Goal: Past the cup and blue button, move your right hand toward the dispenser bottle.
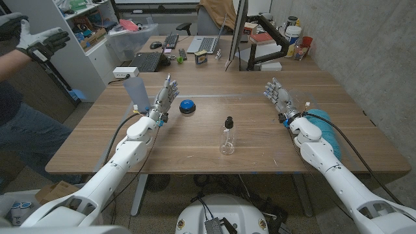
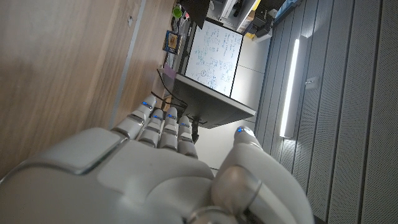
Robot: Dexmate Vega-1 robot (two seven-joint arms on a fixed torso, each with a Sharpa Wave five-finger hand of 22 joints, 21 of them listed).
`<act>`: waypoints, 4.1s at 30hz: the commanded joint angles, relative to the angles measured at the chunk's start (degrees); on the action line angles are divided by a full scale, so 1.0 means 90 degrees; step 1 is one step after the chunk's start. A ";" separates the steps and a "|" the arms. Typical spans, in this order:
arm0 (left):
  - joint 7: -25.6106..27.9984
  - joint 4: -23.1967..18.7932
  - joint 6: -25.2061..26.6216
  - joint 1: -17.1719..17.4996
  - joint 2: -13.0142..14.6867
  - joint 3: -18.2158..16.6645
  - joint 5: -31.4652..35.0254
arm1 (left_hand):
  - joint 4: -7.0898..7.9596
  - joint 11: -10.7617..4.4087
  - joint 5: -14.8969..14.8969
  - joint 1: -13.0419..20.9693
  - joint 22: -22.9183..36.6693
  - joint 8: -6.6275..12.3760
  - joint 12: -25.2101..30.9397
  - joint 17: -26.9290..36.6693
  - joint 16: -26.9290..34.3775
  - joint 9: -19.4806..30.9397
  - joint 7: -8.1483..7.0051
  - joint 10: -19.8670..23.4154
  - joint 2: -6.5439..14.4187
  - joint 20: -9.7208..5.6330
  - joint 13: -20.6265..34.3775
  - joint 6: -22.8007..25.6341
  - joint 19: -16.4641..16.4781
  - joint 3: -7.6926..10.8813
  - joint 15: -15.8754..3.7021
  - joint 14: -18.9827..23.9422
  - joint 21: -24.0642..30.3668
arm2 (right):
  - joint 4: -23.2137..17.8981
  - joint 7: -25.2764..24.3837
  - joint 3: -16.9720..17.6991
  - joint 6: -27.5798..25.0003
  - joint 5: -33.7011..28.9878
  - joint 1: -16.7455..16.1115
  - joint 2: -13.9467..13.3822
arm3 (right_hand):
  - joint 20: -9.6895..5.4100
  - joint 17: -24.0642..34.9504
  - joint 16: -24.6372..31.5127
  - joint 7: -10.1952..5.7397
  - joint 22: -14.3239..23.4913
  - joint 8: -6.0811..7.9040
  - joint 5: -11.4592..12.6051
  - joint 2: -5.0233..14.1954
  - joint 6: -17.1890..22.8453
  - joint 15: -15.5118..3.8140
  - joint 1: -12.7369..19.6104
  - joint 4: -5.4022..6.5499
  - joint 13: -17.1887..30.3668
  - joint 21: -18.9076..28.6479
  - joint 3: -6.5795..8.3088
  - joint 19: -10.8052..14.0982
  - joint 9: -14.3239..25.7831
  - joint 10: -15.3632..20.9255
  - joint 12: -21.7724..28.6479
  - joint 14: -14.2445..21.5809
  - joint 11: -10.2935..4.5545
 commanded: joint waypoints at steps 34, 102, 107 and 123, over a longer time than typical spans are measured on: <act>-0.0062 -0.0180 0.0225 0.0064 -0.0169 -0.0129 0.0218 | -0.0001 0.0017 0.0051 0.0126 0.0034 0.0036 0.0053 0.0013 0.0026 0.0027 0.0043 0.0079 0.0073 -0.0083 0.0019 0.0081 -0.0016 -0.0086 0.0019 -0.0024 0.0021 | -0.0138 0.0490 0.0536 0.0634 -0.0417 -0.0364 0.0410 | 0.0051 0.0011 0.0062 -0.0183 0.0016 0.0083 0.0022 0.0047 0.0242 -0.0079 0.0095 -0.0075 0.0038 -0.0003 0.0060 0.0099 0.0012 0.0166 0.0024 0.0193 -0.0083; 0.0109 -0.0734 0.0572 0.0252 0.0082 -0.0047 0.0277 | -0.0011 0.0015 0.0044 0.0210 0.0035 0.0046 0.0061 0.0015 0.0038 0.0030 0.0037 0.0118 0.0178 -0.0005 0.0019 0.0176 -0.0019 -0.0170 0.0038 0.0034 0.0027 | -0.0460 0.1274 0.0752 0.1987 -0.0163 -0.0725 0.0441 | 0.0153 0.0008 0.0048 -0.0400 0.0016 0.0070 0.0035 -0.0064 0.0411 -0.0186 0.0218 -0.0271 0.0046 -0.0067 0.0038 0.0100 0.0018 0.0268 0.0019 0.0371 -0.0198; 0.0088 -0.0728 0.0557 0.0241 0.0087 -0.0042 0.0272 | -0.0012 0.0012 0.0043 0.0215 0.0035 0.0045 0.0058 0.0015 0.0036 0.0031 0.0040 0.0112 0.0184 -0.0001 0.0019 0.0177 -0.0021 -0.0176 0.0046 0.0033 0.0027 | -0.0558 0.1273 0.0748 0.2049 -0.0186 -0.0778 0.0433 | 0.0161 0.0009 0.0046 -0.0404 0.0016 0.0067 0.0035 -0.0063 0.0409 -0.0184 0.0214 -0.0273 0.0047 -0.0070 0.0037 0.0097 0.0019 0.0270 0.0018 0.0373 -0.0199; 0.0117 -0.0744 0.0591 0.0223 0.0113 -0.0018 0.0309 | -0.0014 0.0015 0.0041 0.0231 0.0035 0.0043 0.0061 0.0015 0.0032 0.0031 0.0029 0.0123 0.0199 0.0003 0.0019 0.0186 -0.0023 -0.0197 0.0045 0.0028 0.0026 | -0.0768 0.1320 0.0715 0.2168 -0.0267 -0.0896 0.0356 | 0.0166 0.0012 0.0045 -0.0405 0.0017 0.0061 0.0033 -0.0060 0.0418 -0.0178 0.0205 -0.0281 0.0048 -0.0075 0.0032 0.0099 0.0020 0.0294 0.0020 0.0383 -0.0193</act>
